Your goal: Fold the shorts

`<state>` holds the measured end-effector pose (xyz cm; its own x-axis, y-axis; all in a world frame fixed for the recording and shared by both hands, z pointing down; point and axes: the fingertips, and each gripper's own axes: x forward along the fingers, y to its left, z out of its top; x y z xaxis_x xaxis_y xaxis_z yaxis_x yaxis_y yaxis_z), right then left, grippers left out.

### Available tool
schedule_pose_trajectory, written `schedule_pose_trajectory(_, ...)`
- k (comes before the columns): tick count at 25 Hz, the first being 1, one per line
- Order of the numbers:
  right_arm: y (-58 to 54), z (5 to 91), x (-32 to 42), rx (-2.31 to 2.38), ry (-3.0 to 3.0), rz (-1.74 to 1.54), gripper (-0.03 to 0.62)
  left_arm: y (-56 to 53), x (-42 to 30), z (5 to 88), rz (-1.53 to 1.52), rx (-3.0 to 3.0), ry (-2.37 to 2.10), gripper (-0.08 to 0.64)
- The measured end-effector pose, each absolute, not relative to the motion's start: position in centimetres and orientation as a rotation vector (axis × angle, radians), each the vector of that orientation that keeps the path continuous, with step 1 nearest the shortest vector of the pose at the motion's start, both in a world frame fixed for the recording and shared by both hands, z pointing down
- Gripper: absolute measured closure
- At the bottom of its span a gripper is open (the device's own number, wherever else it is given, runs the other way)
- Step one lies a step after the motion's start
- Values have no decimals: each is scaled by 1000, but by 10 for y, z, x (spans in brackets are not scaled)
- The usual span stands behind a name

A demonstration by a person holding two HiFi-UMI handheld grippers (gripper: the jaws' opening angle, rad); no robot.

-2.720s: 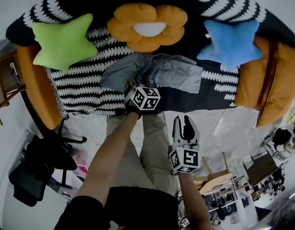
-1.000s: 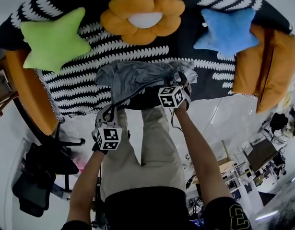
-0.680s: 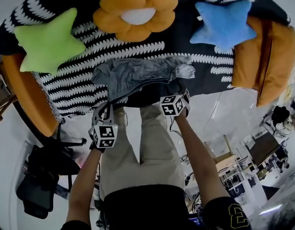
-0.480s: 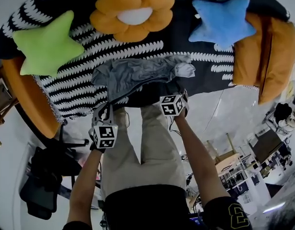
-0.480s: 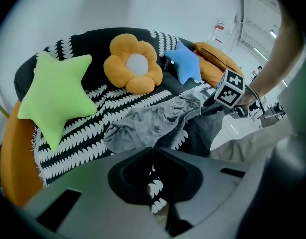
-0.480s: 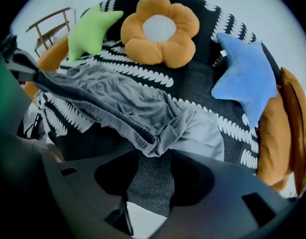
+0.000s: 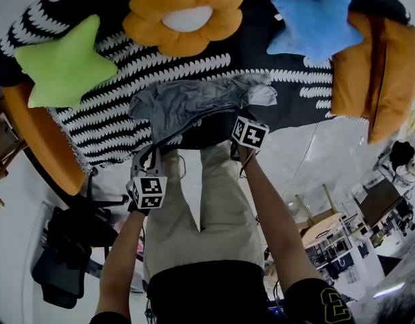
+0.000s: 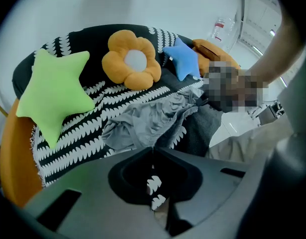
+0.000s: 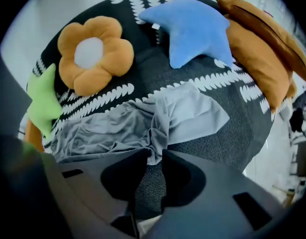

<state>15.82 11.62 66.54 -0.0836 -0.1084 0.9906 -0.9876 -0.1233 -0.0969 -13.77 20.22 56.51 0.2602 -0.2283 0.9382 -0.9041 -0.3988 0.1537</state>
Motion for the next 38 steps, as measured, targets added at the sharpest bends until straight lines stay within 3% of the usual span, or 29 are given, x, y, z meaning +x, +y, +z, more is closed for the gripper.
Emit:
schedule_pose_trajectory(3,134,672,156,1357,-1219,1441,529,208,-138,568,1170,1795,-1033,532)
schedule_pose_trajectory(11,167,699,139,1088,-1395,1201,497,214,-140,575,1187,1788,-1024,532)
schedule_pose_trajectory(14,157,690,135,1077,-1446,1105,560,209,-146,569,1189,1789,-1033,534)
schedule_pose_trajectory(17,154,665,143,1131,-1444,1149,562,203,-150,555,1178,1815,-1030,534)
schedule_pose_trajectory(28,177,398,139,1234,-1539,1185,563,152,-168,356,1257,2042,-797,534)
schedule_pose_trajectory(38,175,189,164,1358,-1656,1172,563,96,-125,179,1349,2284,-498,534)
